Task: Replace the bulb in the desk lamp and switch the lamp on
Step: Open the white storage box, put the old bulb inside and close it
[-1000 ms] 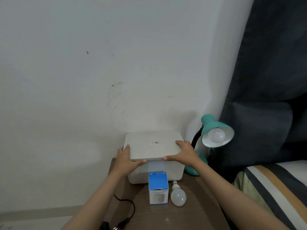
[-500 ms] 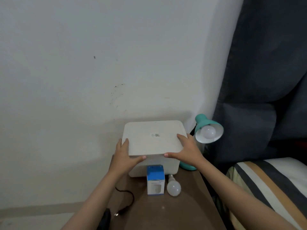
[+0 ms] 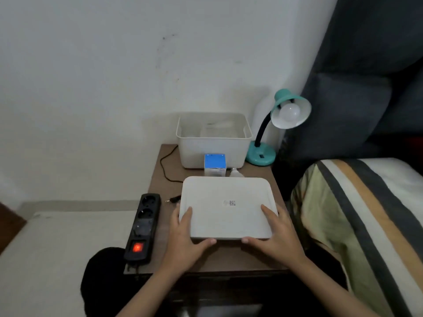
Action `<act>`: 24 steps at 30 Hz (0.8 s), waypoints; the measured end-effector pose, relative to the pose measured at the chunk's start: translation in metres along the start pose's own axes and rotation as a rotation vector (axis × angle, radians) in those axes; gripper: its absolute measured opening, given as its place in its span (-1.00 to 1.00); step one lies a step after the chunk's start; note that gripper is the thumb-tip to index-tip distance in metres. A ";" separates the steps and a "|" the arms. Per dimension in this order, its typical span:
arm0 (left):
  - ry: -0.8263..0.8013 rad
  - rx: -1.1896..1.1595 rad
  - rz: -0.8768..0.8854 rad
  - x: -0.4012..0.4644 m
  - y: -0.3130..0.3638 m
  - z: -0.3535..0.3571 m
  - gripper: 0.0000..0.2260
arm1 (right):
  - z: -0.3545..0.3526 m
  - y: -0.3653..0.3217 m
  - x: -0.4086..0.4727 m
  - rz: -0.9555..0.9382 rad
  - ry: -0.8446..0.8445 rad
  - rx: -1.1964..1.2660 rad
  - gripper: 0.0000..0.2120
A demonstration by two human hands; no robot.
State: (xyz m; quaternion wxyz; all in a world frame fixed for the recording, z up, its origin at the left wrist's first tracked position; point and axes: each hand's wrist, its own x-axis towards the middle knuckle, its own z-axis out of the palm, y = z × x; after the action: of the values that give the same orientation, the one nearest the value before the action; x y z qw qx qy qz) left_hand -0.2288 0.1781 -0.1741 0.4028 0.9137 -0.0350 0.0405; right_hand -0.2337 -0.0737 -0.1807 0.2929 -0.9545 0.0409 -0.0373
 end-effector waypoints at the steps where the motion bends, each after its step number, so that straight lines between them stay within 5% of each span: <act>1: -0.023 0.011 -0.021 -0.007 -0.003 0.004 -0.12 | 0.005 0.003 -0.009 0.023 -0.024 -0.006 0.11; 17: -0.158 0.137 -0.135 -0.015 -0.033 0.030 -0.12 | 0.039 0.014 -0.018 0.123 -0.133 -0.026 0.17; 24: -0.110 0.110 -0.115 0.024 -0.018 0.019 -0.14 | 0.029 -0.016 0.037 0.090 0.051 0.065 -0.31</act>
State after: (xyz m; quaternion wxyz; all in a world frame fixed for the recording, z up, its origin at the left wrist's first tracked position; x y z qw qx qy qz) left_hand -0.2022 0.1757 -0.1973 0.3510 0.9359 -0.0023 -0.0309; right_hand -0.1932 -0.0486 -0.1939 0.3240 -0.9405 0.0900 -0.0498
